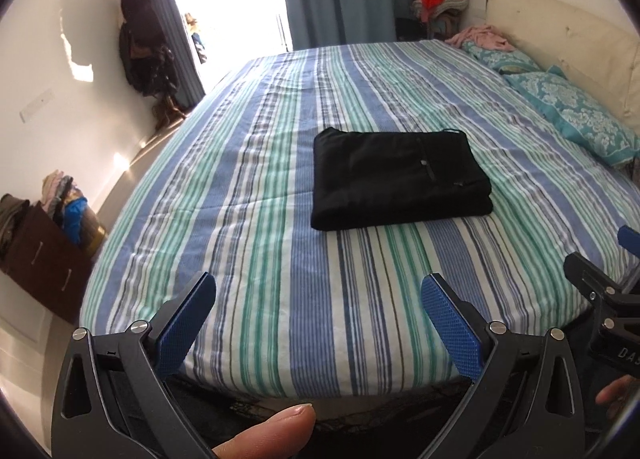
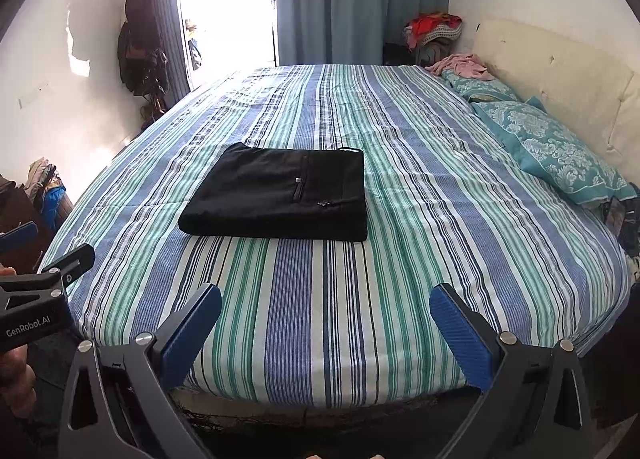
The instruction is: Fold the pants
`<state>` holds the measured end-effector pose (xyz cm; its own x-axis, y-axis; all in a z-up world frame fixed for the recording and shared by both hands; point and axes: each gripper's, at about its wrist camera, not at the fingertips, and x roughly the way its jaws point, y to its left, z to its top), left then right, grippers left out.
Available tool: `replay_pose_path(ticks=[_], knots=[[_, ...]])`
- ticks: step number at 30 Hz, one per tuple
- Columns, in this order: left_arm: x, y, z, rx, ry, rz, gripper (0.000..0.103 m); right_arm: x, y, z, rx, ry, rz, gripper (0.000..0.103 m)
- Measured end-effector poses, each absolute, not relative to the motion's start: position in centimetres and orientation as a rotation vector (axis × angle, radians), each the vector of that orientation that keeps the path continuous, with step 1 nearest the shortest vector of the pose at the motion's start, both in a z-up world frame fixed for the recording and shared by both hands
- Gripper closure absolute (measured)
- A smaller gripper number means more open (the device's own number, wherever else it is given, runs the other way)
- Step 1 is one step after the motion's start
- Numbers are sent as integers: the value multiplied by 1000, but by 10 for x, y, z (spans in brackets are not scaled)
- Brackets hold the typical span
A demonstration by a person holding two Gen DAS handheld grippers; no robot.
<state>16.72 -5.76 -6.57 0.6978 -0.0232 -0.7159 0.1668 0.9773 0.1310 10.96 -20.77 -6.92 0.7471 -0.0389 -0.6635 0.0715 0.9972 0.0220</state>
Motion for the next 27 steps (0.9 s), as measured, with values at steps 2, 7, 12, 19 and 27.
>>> replay_pose_path(ticks=[2, 7, 12, 19, 27], knots=[[167, -60, -67, 172, 824, -114, 0, 108, -206, -68, 44, 716, -62, 0], [169, -59, -75, 154, 865, -86, 0, 107, -204, -65, 26, 710, -72, 0], [170, -57, -79, 142, 882, -85, 0, 107, -204, -66, 21, 710, -82, 0], [171, -54, -81, 128, 884, -87, 1, 107, -201, -65, 13, 708, -86, 0], [171, -51, -80, 114, 881, -75, 1, 106, -202, -59, 0, 722, -120, 0]])
